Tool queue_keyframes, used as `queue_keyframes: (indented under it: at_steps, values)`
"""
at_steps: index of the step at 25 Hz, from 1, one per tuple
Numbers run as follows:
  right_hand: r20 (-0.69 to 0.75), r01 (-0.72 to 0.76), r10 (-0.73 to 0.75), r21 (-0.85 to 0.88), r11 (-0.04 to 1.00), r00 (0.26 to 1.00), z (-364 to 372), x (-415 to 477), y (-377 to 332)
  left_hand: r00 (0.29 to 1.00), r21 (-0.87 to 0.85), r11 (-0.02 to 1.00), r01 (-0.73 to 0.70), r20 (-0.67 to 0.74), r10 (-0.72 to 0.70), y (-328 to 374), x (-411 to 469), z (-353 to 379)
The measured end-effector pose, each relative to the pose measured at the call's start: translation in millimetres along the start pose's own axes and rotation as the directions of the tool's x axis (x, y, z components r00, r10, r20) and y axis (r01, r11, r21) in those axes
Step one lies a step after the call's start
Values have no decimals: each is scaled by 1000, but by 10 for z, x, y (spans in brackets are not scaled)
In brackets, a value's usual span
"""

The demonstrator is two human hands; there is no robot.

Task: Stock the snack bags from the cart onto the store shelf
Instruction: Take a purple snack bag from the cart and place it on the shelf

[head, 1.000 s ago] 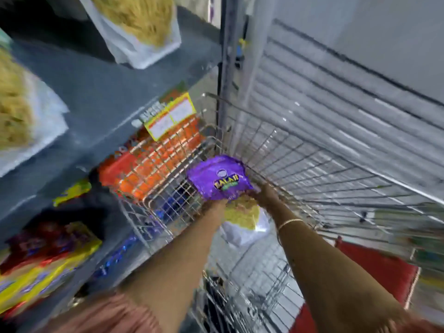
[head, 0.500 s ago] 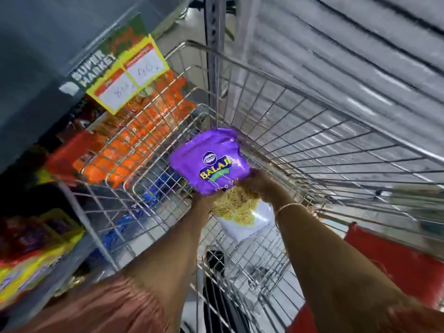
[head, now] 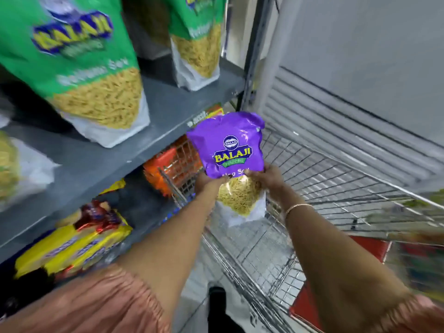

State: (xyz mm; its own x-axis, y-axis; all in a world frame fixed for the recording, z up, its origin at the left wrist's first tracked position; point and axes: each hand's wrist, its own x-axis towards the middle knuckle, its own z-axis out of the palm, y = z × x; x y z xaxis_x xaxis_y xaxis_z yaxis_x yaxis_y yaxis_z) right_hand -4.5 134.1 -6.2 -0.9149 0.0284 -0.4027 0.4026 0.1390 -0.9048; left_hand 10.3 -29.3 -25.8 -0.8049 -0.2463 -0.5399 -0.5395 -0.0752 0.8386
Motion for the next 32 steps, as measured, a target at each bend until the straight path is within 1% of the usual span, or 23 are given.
queue_keyframes:
  at_steps: [3,5,7,8,10,12,13,14,16,18,20,23,26,27,29,31,32]
  values:
    - [-9,144,-144,14,989,989,243,-604,-679,981,-72,978,-195,-6,195,533,-550,-444]
    - [16,240,-240,10,971,971,457,-963,-1065,952,-43,951,-307,-8,307,870,-927,-813]
    - [76,327,-326,-1,945,942,733,-1327,-1368,924,-1,925,-381,-36,381,1079,-1201,-1263]
    - [114,355,-352,-7,935,929,908,-1495,-1472,913,18,914,-404,-42,405,1162,-1342,-1543]
    - [229,392,-379,-14,920,897,1248,-1741,-1617,886,123,885,-450,-62,459,1254,-1563,-2090]
    - [395,434,-382,-46,900,835,1688,-1982,-1726,868,201,862,-466,-87,489,1199,-1714,-2711]
    - [476,433,-356,-60,899,804,1921,-2047,-1755,861,231,852,-470,-92,500,1168,-1793,-3030]
    - [545,436,-338,-57,898,767,2172,-2097,-1789,859,233,849,-473,-90,504,1128,-1873,-3355]
    - [617,450,-322,-58,891,718,2621,-2165,-1850,857,237,847,-476,-92,508,1063,-2034,-3883]
    - [668,482,-319,-68,874,672,3120,-2225,-1907,838,227,847,-481,-166,521,1044,-2207,-4355]
    - [683,513,-350,-42,857,641,3578,-2298,-1984,809,202,844,-497,-243,535,1061,-2304,-4719]
    - [650,576,-440,3,817,620,4170,-2386,-2002,748,193,845,-499,-397,532,996,-2309,-5165]
    - [646,622,-493,34,782,583,4547,-2393,-1877,727,119,862,-492,-488,482,806,-2239,-5418]
    - [656,630,-499,46,775,566,4627,-2360,-1823,727,77,864,-498,-505,465,726,-2179,-5473]
    - [666,619,-480,34,785,572,4694,-2326,-1717,749,38,885,-464,-517,414,540,-2094,-5525]
    - [701,559,-386,-21,829,599,4698,-2256,-1543,820,23,921,-388,-447,357,255,-1938,-5563]
    - [717,545,-340,-66,836,608,4686,-2224,-1444,849,47,938,-342,-412,331,112,-1873,-5560]
